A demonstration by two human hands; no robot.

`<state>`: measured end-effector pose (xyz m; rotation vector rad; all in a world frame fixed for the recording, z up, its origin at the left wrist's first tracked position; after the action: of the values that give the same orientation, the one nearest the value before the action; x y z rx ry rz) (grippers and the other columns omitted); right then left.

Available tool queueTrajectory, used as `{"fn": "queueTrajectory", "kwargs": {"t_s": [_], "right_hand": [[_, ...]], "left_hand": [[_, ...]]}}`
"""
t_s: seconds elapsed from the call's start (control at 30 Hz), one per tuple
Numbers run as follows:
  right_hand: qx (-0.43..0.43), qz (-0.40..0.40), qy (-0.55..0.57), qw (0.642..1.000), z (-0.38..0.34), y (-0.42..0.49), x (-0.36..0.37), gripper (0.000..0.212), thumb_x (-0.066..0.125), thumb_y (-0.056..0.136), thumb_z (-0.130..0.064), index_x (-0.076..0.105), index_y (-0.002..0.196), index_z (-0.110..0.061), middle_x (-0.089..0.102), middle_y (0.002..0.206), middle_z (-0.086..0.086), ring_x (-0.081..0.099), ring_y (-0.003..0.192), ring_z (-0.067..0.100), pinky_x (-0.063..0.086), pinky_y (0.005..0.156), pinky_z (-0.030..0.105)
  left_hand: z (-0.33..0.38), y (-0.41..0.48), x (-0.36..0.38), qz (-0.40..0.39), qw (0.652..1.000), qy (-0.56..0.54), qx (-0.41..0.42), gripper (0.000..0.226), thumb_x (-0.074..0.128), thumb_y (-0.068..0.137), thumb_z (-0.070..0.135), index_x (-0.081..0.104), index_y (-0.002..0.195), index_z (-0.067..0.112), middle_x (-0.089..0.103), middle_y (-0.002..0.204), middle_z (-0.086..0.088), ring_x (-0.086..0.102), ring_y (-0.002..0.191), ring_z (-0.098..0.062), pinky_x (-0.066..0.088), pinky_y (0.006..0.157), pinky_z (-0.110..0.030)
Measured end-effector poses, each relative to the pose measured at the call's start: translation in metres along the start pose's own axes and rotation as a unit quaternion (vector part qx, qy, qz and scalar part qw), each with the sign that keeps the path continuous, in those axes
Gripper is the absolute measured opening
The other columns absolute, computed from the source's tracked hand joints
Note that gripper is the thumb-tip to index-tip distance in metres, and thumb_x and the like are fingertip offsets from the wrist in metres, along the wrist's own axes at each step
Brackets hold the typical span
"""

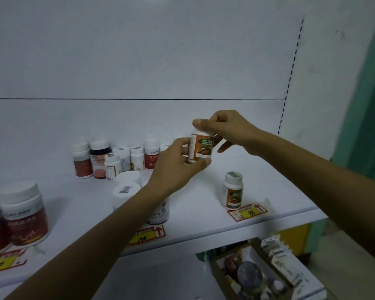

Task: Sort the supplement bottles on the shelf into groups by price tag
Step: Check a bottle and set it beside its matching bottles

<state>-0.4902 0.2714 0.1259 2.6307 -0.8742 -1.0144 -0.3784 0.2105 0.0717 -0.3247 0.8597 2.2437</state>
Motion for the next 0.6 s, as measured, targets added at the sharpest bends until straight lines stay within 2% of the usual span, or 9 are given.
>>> {"fn": "queueTrajectory", "kwargs": {"t_s": [0.07,0.13,0.2,0.33,0.43,0.5,0.6], "right_hand": [[0.002,-0.004,0.037,0.999,0.007,-0.009,-0.008,0.046,0.063,0.082,-0.048,0.058,0.102,-0.007,0.069,0.092,0.002,0.068,0.08,0.015,0.057,0.064,0.027],[-0.002,-0.026,0.058,0.998,0.014,-0.017,-0.011,0.037,0.064,0.083,-0.042,0.058,0.106,-0.013,0.069,0.098,0.003,0.067,0.086,0.016,0.058,0.071,0.031],[-0.009,-0.046,0.076,0.996,0.025,-0.024,-0.015,0.036,0.065,0.084,-0.035,0.056,0.113,-0.016,0.068,0.103,0.005,0.067,0.09,0.017,0.058,0.074,0.031],[-0.037,-0.071,0.141,0.987,0.046,-0.031,-0.033,0.04,0.064,0.086,-0.017,0.051,0.124,-0.021,0.067,0.109,0.004,0.068,0.095,0.018,0.058,0.074,0.029],[-0.04,-0.074,0.186,0.979,0.067,-0.034,-0.054,0.041,0.062,0.087,-0.011,0.051,0.125,-0.023,0.068,0.107,0.0,0.069,0.095,0.016,0.059,0.075,0.031],[-0.038,-0.083,0.208,0.974,0.082,-0.036,-0.062,0.039,0.062,0.087,-0.01,0.053,0.123,-0.022,0.07,0.104,0.001,0.069,0.094,0.017,0.059,0.077,0.033],[-0.039,-0.095,0.241,0.965,0.1,-0.039,-0.07,0.036,0.063,0.086,-0.008,0.055,0.118,-0.022,0.072,0.096,-0.004,0.07,0.088,0.016,0.059,0.073,0.031]], "left_hand": [[0.004,0.0,0.01,0.006,0.999,-0.052,-0.01,0.053,0.068,0.08,0.032,0.041,0.125,0.02,0.061,0.121,0.003,0.063,0.092,-0.004,0.053,0.073,-0.013],[0.008,-0.001,0.018,0.017,0.996,-0.08,-0.018,0.047,0.067,0.081,0.03,0.041,0.12,0.021,0.059,0.11,0.008,0.06,0.081,0.005,0.049,0.062,-0.004],[0.015,0.001,0.03,0.019,0.995,-0.098,-0.022,0.042,0.066,0.082,0.028,0.041,0.116,0.024,0.058,0.103,0.011,0.058,0.076,0.01,0.047,0.06,-0.001],[0.032,0.007,0.054,0.049,0.993,-0.106,-0.016,0.046,0.062,0.085,0.029,0.044,0.127,0.024,0.055,0.115,0.011,0.058,0.092,-0.002,0.047,0.069,-0.008],[0.038,0.012,0.077,0.059,0.993,-0.098,-0.023,0.05,0.06,0.086,0.031,0.044,0.133,0.024,0.055,0.127,0.007,0.057,0.103,-0.01,0.05,0.087,-0.024],[0.038,0.014,0.095,0.05,0.994,-0.09,-0.036,0.053,0.06,0.086,0.033,0.044,0.135,0.023,0.056,0.131,0.003,0.058,0.108,-0.013,0.051,0.091,-0.033],[0.041,0.013,0.112,0.049,0.998,-0.034,-0.031,0.056,0.057,0.086,0.038,0.04,0.138,0.027,0.054,0.133,0.005,0.054,0.113,-0.009,0.047,0.091,-0.025]]}}
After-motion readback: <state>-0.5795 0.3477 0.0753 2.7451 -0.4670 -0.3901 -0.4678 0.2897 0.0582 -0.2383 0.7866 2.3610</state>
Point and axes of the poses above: each hand's wrist, its own y-axis towards the middle knuckle, its own x-axis out of the palm, z = x × y, the point moved 10 cm from there along y, towards the middle knuckle
